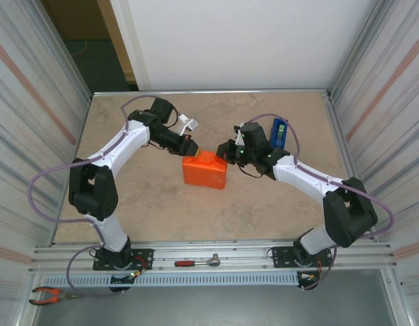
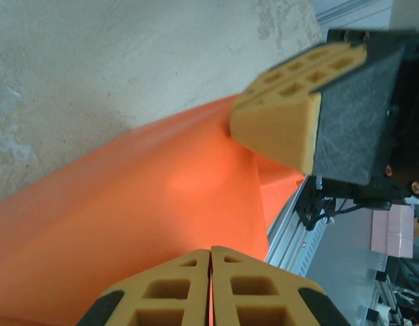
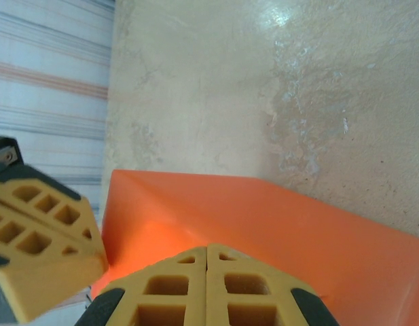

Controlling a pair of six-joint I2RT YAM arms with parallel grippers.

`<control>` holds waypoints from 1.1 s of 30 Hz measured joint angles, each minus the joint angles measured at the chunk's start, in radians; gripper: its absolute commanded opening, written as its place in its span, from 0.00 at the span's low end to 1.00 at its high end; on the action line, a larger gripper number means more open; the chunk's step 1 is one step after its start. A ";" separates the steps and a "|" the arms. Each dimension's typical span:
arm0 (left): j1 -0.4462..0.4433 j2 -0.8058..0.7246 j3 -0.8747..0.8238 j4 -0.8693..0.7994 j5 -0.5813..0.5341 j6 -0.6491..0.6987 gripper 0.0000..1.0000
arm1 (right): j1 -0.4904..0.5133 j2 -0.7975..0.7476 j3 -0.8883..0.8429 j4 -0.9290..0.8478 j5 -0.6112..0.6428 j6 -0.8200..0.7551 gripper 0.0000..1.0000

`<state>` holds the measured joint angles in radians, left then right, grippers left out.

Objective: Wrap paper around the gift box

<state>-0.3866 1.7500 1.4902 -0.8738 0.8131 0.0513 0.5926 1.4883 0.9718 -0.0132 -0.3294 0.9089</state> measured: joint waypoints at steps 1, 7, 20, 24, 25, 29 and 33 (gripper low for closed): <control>-0.007 -0.014 -0.018 0.012 -0.009 -0.004 0.10 | 0.000 0.006 0.009 -0.007 0.000 0.000 0.00; -0.052 -0.077 -0.116 0.063 -0.070 -0.033 0.10 | 0.001 0.042 0.077 -0.084 -0.003 0.000 0.00; -0.066 -0.118 -0.173 0.121 -0.105 -0.050 0.09 | 0.063 0.078 0.248 -0.214 -0.002 -0.003 0.00; -0.066 -0.120 -0.177 0.127 -0.104 -0.052 0.09 | 0.090 0.090 0.256 -0.220 0.001 -0.003 0.00; -0.066 -0.120 -0.178 0.130 -0.104 -0.052 0.09 | 0.095 0.096 0.256 -0.221 0.003 -0.003 0.00; -0.066 -0.120 -0.178 0.137 -0.104 -0.055 0.09 | 0.102 0.114 0.227 -0.216 0.016 -0.002 0.00; -0.059 -0.121 -0.178 0.139 -0.100 -0.057 0.09 | 0.106 0.108 0.186 -0.177 0.019 0.000 0.00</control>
<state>-0.4458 1.6295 1.3125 -0.7345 0.7136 -0.0055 0.6983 1.5959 1.1576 -0.1898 -0.3103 0.9092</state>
